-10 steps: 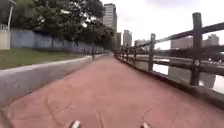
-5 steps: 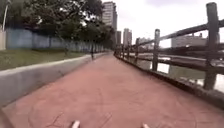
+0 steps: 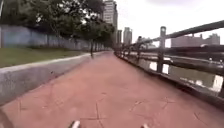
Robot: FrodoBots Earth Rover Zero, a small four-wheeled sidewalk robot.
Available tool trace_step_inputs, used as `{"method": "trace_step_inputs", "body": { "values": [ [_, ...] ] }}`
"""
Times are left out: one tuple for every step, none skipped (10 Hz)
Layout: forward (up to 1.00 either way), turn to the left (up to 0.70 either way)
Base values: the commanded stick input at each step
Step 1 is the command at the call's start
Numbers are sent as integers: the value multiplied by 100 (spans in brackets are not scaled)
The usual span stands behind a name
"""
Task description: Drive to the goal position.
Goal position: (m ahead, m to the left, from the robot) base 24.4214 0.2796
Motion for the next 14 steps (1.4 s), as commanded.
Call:
{"method": "trace_step_inputs", "body": {
  "values": [
    [70,0],
    [70,0],
    [70,0],
    [70,0],
    [70,0],
    [70,0],
    [70,0],
    [70,0],
    [70,0],
    [70,0],
    [70,0],
    [70,0],
    [70,0],
    [70,0]
  ]
}}
